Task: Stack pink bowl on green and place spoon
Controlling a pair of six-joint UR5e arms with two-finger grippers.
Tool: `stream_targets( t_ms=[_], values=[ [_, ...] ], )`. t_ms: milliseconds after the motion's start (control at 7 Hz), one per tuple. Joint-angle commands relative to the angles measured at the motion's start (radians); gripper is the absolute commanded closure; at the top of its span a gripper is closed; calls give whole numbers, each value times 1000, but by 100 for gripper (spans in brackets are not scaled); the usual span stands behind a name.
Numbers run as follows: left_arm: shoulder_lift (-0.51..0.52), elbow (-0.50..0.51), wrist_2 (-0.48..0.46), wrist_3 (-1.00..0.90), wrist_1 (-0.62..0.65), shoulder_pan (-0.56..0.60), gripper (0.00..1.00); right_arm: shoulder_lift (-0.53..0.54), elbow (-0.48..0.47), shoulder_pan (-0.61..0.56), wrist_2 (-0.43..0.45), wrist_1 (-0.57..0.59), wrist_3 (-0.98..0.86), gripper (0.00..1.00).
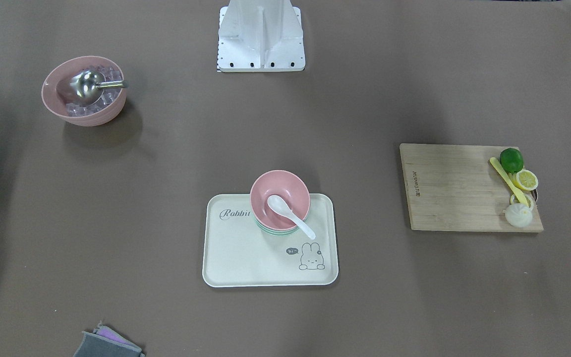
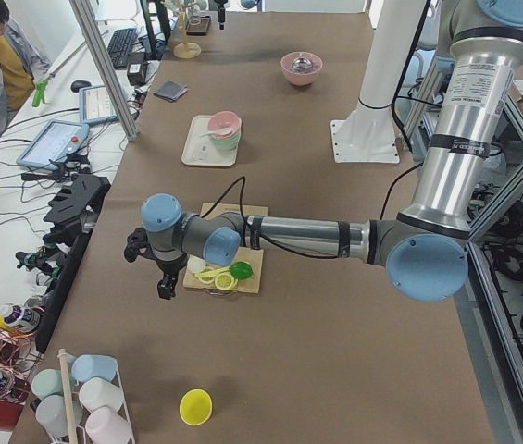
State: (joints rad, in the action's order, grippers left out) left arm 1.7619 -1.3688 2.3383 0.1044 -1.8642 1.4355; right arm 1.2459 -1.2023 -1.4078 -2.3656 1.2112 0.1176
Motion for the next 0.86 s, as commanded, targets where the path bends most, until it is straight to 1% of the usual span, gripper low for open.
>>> stream_targets(
  t_ms=[0,143,286,429,714],
  values=[
    [-61,7,19,-54,-15,14,1,4,26,-16,-35,-5,-29,0],
    [-70,7,21,-45,-10,20,1,15,24,-16,-35,-15,-27,0],
    [-128,-56,38,-26,-13,32,1,29,23,-16,-27,-16,-29,0],
    [-139,-76,39,19,-18,31,1,70,-17,-14,-20,-22,-33,0],
    [-134,-82,39,21,-21,26,1,73,-23,-16,-18,-22,-33,0]
  ],
)
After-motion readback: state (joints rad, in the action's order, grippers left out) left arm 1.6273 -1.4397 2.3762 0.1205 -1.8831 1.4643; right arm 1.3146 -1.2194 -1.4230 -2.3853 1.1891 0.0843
